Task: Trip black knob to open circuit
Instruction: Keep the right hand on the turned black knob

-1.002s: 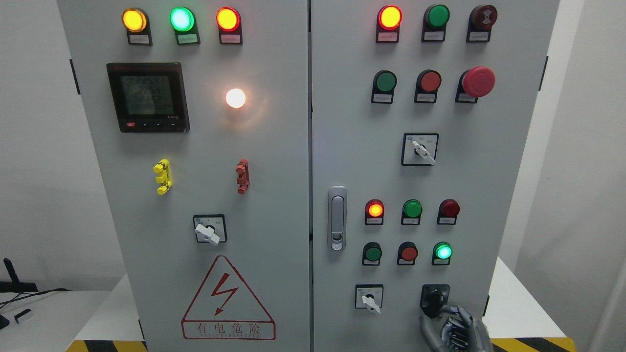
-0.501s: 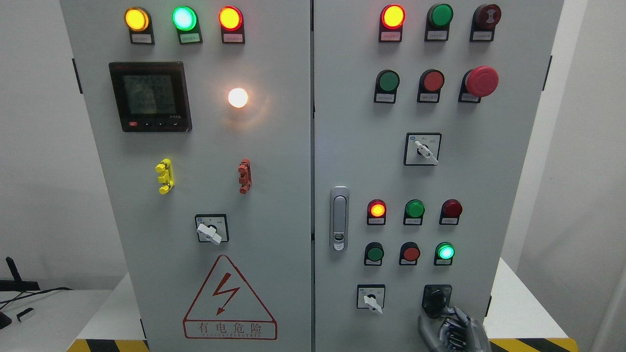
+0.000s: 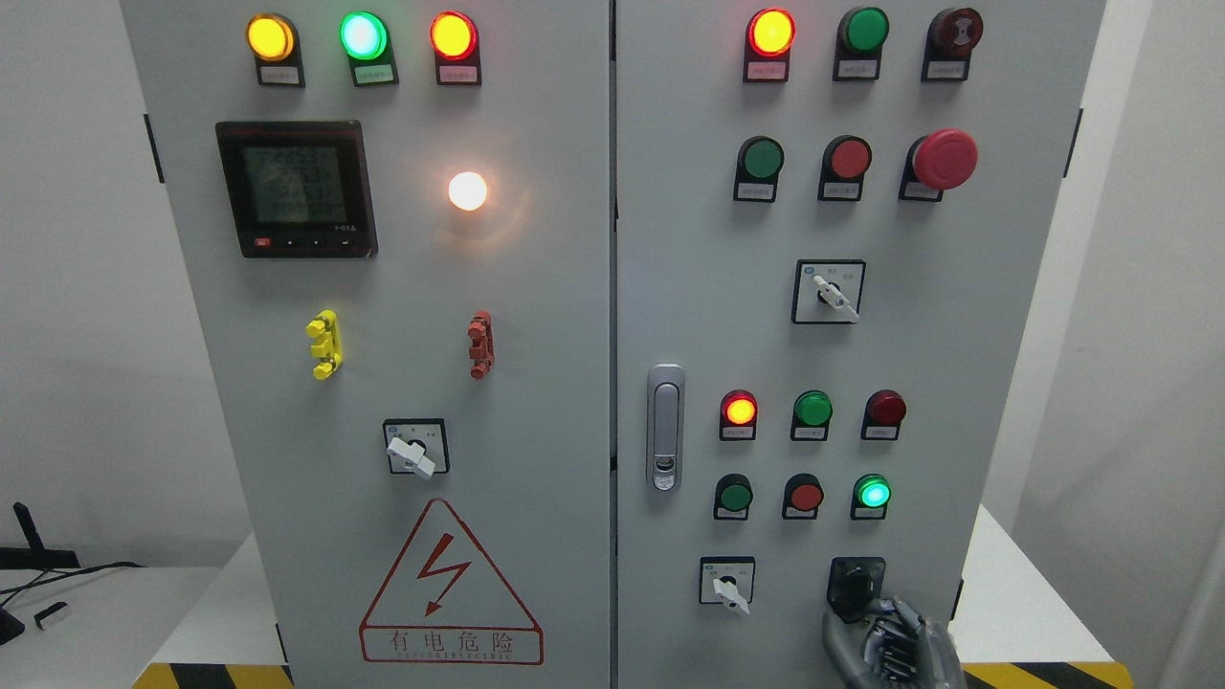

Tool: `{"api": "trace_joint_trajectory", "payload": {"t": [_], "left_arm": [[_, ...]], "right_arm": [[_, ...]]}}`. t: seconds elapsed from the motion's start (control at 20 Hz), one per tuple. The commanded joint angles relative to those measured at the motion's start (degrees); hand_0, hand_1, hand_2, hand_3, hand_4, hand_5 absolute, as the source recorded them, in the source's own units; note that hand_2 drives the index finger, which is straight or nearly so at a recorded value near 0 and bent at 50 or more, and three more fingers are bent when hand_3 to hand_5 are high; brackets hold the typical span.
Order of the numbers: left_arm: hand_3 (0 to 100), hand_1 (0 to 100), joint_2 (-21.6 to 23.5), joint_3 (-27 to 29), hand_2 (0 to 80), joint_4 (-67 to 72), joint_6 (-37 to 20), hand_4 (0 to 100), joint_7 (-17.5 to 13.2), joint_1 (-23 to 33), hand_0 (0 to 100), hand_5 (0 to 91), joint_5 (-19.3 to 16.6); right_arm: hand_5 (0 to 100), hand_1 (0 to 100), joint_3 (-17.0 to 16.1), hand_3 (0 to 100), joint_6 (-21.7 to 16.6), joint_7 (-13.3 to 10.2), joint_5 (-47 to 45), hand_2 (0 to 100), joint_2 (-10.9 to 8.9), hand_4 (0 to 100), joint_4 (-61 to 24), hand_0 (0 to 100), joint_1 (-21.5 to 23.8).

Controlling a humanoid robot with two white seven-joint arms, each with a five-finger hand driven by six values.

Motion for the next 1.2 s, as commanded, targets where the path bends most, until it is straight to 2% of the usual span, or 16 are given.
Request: {"api": "trace_joint_trajectory", "payload": {"t": [0.0,1.15], "left_arm": [[0,39,0.05,0.0,0.0,0.0,0.01,0,0.02,0.0,12,0.0,0.26],[0,39,0.05,0.0,0.0,0.0,0.01,0,0.02,0.0,12,0.0,0.26]], "right_arm": [[100,72,1.56,95,0.03,0.02,0.01,55,0.02,100,0.01,38,-0.02],[100,71,0.68,93,-0.06,-0.33,0.36,50,0.02,100,0.63,39,-0.02]]}}
